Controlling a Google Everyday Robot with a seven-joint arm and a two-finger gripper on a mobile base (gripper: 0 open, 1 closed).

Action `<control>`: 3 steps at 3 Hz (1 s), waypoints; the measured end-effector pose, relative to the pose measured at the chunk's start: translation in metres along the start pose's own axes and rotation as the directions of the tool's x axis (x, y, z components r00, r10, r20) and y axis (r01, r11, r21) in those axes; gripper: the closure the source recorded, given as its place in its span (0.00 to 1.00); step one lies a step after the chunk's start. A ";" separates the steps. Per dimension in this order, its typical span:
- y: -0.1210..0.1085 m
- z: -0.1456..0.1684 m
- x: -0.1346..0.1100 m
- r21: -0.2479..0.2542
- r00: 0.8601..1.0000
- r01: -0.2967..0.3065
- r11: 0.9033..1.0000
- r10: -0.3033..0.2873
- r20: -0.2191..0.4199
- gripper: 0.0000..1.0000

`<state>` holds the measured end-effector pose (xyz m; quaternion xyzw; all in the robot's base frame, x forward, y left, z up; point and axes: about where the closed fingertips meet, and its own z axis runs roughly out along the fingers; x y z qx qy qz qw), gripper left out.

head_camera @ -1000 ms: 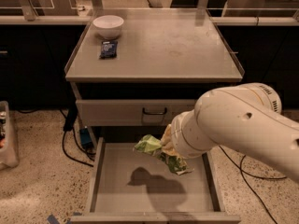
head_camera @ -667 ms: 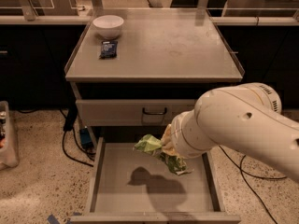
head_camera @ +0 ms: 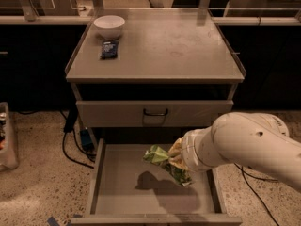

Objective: Place green jalapeno chip bag into middle drawer

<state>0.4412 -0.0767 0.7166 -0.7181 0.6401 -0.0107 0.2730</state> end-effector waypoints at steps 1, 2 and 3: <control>0.009 0.042 0.041 -0.001 1.000 -0.026 1.000 0.026 0.013 1.00; 0.003 0.091 0.073 -0.008 0.999 -0.035 0.999 0.035 0.026 1.00; 0.002 0.130 0.088 -0.024 0.998 -0.043 0.999 0.044 0.050 1.00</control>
Offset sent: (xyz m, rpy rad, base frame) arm 0.0793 -0.0455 -0.1679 0.0508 0.0411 -0.0140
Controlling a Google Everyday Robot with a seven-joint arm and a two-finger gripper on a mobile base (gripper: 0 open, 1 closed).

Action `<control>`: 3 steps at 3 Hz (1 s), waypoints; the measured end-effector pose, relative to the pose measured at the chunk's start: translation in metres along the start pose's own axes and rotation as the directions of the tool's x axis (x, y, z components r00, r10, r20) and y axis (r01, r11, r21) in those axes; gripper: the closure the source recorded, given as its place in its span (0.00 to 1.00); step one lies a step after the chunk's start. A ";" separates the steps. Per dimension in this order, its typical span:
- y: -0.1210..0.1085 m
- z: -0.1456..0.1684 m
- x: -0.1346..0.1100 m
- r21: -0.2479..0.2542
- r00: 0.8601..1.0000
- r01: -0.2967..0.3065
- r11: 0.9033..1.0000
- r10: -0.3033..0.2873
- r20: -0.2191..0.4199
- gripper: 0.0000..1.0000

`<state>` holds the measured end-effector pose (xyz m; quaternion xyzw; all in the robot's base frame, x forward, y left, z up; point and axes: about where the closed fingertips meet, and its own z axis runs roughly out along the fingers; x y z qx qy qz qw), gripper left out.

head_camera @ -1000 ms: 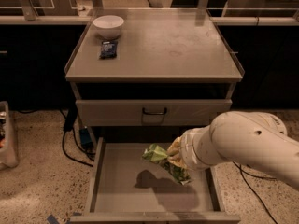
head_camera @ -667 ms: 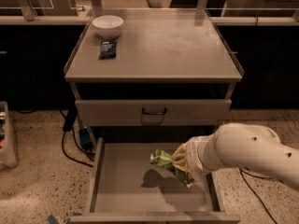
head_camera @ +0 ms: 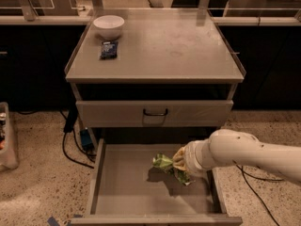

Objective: Place green jalapeno chip bag into middle drawer

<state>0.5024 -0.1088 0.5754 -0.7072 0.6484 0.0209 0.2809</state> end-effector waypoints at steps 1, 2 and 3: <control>-0.002 0.032 0.004 -0.013 1.000 -0.009 1.000 0.009 0.030 1.00; 0.002 0.087 0.005 -0.064 0.997 -0.030 0.998 0.035 0.072 1.00; 0.002 0.087 0.005 -0.064 0.997 -0.031 0.997 0.035 0.073 1.00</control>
Offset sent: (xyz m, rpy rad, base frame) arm 0.0374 0.0402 -0.0875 0.0940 0.0727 0.0233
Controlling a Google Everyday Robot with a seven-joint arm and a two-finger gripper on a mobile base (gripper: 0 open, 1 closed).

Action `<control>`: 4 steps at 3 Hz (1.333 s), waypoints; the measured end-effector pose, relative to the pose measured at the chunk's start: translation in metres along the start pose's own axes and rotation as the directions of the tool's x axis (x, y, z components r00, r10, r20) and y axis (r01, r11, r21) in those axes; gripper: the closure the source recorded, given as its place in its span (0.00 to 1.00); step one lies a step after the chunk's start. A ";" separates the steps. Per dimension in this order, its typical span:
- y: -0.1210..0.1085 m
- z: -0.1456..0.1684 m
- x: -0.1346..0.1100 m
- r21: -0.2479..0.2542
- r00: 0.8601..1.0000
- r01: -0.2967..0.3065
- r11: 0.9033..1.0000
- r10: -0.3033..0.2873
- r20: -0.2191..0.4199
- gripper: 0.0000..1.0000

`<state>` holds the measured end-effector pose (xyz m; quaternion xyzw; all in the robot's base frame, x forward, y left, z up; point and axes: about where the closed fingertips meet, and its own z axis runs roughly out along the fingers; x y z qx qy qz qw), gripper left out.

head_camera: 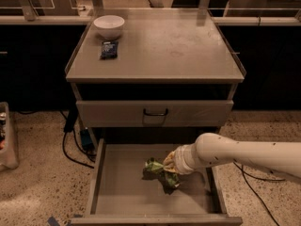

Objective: Place green jalapeno chip bag into middle drawer

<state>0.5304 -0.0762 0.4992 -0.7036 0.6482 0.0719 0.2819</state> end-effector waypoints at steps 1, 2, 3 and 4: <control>0.012 0.015 0.014 -0.013 0.999 -0.039 0.999 0.039 0.028 1.00; 0.016 0.043 0.032 -0.034 0.996 -0.067 0.997 0.069 0.055 1.00; 0.018 0.047 0.033 -0.038 0.996 -0.072 0.997 0.075 0.058 0.82; 0.018 0.047 0.033 -0.038 0.996 -0.072 0.997 0.074 0.058 0.50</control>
Offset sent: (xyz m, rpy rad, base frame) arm 0.0117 -0.0132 -0.0939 0.1067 0.0962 -0.0414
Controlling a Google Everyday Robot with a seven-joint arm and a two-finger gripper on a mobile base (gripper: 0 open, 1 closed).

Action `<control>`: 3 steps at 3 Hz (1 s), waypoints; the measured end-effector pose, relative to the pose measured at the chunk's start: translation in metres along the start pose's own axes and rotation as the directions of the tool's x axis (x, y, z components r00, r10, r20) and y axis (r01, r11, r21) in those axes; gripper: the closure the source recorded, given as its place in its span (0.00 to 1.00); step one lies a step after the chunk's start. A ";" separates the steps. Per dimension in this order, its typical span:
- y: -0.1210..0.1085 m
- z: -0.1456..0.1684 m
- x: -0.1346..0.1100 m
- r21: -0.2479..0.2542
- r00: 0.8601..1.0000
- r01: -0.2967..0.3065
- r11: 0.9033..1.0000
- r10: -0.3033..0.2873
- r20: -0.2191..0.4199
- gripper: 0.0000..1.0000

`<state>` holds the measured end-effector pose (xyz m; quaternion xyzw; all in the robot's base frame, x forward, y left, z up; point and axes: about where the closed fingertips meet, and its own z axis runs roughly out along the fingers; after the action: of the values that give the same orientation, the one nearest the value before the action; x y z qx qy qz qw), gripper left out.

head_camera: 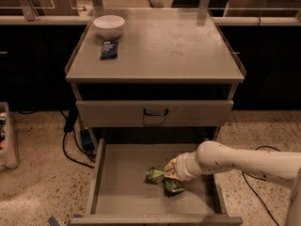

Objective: Place green jalapeno chip bag into middle drawer

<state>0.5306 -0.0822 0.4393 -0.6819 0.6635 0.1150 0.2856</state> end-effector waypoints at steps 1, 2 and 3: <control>0.000 0.000 0.000 0.000 1.000 0.000 1.000 0.000 0.000 0.26; 0.000 0.000 0.000 0.000 1.000 0.000 1.000 0.000 0.000 0.03; 0.000 0.000 0.000 0.000 1.000 0.000 1.000 0.000 0.000 0.00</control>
Offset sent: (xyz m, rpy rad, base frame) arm 0.0000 0.0000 0.0000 0.0000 0.0000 0.0000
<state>0.5305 -0.0821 0.4392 -0.6819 0.6635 0.1151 0.2856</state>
